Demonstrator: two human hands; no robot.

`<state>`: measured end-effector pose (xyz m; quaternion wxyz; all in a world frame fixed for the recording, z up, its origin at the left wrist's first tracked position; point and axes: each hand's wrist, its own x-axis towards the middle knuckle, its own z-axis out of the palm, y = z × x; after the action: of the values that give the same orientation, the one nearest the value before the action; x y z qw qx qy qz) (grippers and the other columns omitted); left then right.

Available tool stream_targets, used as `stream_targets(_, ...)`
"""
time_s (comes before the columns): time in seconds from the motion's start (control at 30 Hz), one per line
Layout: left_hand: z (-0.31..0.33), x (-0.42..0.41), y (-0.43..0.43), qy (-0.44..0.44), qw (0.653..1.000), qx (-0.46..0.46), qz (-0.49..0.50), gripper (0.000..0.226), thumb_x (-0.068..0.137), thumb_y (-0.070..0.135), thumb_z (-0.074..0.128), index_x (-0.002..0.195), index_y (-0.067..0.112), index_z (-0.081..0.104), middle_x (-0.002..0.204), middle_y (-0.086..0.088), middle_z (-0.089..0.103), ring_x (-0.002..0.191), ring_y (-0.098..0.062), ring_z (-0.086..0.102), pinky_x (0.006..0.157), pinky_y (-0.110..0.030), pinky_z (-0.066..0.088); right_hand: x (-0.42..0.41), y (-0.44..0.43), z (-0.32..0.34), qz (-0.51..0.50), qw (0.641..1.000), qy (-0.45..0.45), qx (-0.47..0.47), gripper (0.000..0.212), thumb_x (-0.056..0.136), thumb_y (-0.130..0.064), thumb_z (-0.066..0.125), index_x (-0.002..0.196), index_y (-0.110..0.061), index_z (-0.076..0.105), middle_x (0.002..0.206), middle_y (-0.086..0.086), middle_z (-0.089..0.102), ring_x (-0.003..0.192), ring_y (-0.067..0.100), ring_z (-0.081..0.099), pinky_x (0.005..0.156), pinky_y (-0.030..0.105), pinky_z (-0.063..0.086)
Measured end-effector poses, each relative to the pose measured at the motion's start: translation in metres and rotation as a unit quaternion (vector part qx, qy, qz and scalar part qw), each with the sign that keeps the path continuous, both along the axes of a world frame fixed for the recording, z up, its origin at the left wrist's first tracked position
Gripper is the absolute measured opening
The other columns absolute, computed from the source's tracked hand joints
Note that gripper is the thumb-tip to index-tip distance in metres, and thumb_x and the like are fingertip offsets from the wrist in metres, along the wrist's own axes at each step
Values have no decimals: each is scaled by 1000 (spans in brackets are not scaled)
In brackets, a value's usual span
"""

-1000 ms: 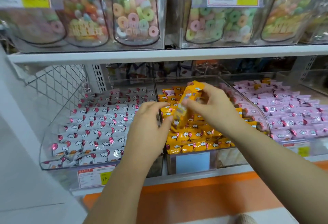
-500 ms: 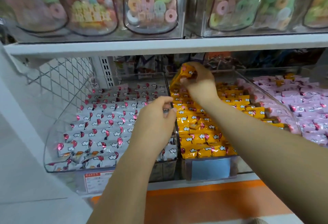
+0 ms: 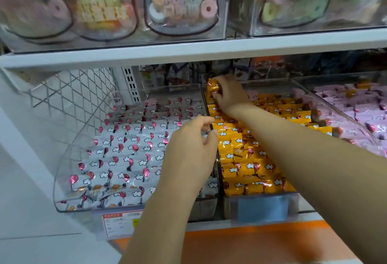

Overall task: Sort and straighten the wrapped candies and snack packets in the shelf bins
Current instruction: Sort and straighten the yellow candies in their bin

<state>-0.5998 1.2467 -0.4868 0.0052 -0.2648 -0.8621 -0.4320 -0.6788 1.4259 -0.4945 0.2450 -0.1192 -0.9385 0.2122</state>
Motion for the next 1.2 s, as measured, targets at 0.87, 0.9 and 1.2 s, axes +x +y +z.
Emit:
stream_targets(0.87, -4, 0, 1, 4, 1000, 3, 2, 30, 96, 28, 48, 125, 31, 55, 116, 12, 60, 95, -6, 60, 81, -34, 54, 12, 24, -6, -62, 989, -113, 72, 14, 94, -24, 52, 102, -21, 63, 108, 2, 64, 93, 19, 58, 80, 30, 46)
stream_targets(0.9, -4, 0, 1, 4, 1000, 3, 3, 30, 96, 28, 48, 124, 31, 55, 116, 12, 60, 94, -7, 60, 81, -35, 54, 11, 24, -6, -62, 989, -112, 76, 9, 95, -22, 51, 97, -22, 60, 106, 3, 64, 92, 19, 57, 80, 32, 46)
stream_targets(1.2, -7, -2, 0, 3, 1000, 11, -2, 30, 96, 28, 48, 124, 33, 55, 109, 10, 63, 82, -11, 59, 74, -33, 55, 17, 17, 7, -59, 995, 0, 76, 13, 100, -15, 35, 105, -17, 47, 92, 3, 54, 80, 23, 54, 67, 32, 41)
